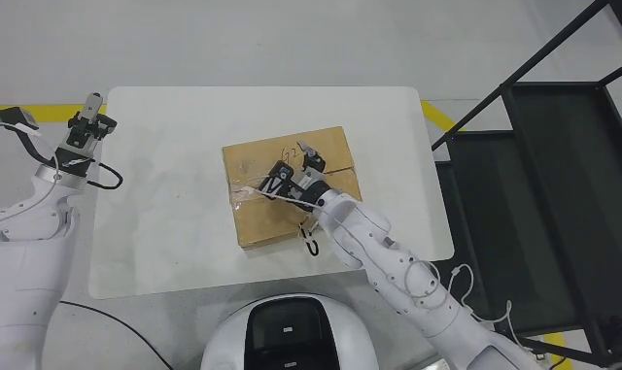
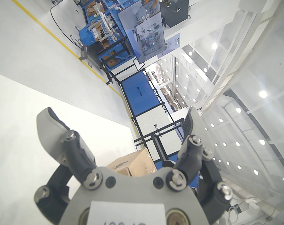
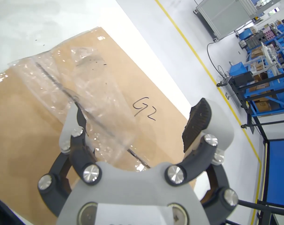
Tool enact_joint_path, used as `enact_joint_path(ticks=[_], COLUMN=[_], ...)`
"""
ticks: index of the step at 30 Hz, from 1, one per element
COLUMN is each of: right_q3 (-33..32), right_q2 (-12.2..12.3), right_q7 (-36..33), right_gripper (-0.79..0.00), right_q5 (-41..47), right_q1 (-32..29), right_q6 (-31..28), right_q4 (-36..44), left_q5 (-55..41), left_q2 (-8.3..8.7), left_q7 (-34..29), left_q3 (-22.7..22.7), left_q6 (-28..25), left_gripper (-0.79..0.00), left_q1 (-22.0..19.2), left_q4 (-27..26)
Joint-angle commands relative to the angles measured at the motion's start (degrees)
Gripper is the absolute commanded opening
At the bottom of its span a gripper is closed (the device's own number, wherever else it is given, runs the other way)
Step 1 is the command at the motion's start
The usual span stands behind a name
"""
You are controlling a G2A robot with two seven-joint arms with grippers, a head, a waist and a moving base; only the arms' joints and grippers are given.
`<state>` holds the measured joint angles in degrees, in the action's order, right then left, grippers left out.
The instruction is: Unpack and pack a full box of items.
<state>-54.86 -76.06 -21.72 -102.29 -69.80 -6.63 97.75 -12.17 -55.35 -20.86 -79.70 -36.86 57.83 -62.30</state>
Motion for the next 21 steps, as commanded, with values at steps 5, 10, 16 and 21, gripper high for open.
enact_joint_path(ticks=[5, 10, 16, 21], right_q3=[-3.2, -6.2, -9.5, -11.1], right_q2=[0.3, 0.8, 1.2, 1.5], right_q7=[0.0, -0.4, 0.3, 4.5], right_gripper=[0.0, 0.0, 0.0, 0.0], right_q5=[-0.1, -0.5, -0.2, 4.2], right_q1=[-2.0, -4.6, -7.9, -9.8], right_q6=[1.7, 2.8, 3.5, 0.6], right_q4=[0.7, 2.1, 3.9, 5.6], left_q5=[0.0, 0.0, 0.0, 0.0], left_q2=[0.0, 0.0, 0.0, 0.0], left_q7=[0.0, 0.0, 0.0, 0.0], left_q3=[0.0, 0.0, 0.0, 0.0], left_q6=[0.0, 0.0, 0.0, 0.0], left_gripper=[0.0, 0.0, 0.0, 0.0], left_q1=[0.0, 0.0, 0.0, 0.0], left_q4=[0.0, 0.0, 0.0, 0.0])
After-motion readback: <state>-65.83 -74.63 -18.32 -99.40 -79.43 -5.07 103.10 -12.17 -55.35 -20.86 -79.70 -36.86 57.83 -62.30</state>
